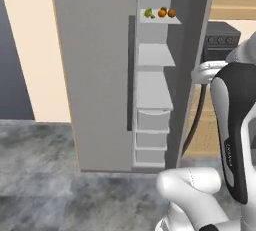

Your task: Take the tangerine and mango from the second highest rack and move them to the highest rack where the mango and broccoli are located, to maximize freezer space. Close the freezer door after rearranging.

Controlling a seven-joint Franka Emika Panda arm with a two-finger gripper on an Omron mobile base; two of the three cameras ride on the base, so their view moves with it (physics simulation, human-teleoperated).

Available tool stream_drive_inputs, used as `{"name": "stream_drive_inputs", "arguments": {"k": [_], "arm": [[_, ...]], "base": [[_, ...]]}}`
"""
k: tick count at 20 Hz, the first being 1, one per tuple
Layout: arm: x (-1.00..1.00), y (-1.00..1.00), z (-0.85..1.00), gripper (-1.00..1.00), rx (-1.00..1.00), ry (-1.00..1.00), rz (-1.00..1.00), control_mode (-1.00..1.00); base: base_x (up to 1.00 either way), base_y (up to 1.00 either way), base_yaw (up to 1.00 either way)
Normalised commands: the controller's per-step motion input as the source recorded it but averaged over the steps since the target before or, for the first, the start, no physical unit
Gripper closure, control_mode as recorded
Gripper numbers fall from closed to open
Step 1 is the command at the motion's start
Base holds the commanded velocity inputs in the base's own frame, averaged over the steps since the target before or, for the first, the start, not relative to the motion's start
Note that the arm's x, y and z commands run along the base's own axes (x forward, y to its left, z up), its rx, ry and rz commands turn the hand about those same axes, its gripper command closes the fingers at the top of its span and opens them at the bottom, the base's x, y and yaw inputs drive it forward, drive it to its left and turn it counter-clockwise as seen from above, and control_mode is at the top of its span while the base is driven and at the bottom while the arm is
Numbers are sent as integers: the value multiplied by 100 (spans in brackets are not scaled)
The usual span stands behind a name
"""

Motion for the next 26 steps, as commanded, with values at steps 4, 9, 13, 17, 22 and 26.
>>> {"name": "stream_drive_inputs", "arguments": {"k": [4,9,13,17,22,26], "arm": [[0,0,0,-100,0,0,0,100],[0,0,0,-100,0,0,0,100],[0,0,0,-100,0,0,0,100],[0,0,0,-100,0,0,0,100],[0,0,0,-100,0,0,0,100],[0,0,0,-100,0,0,0,100]], "base": [[-39,-100,47],[-60,-100,43],[-5,-100,49],[31,-100,48],[36,-100,49],[14,-89,44]]}}
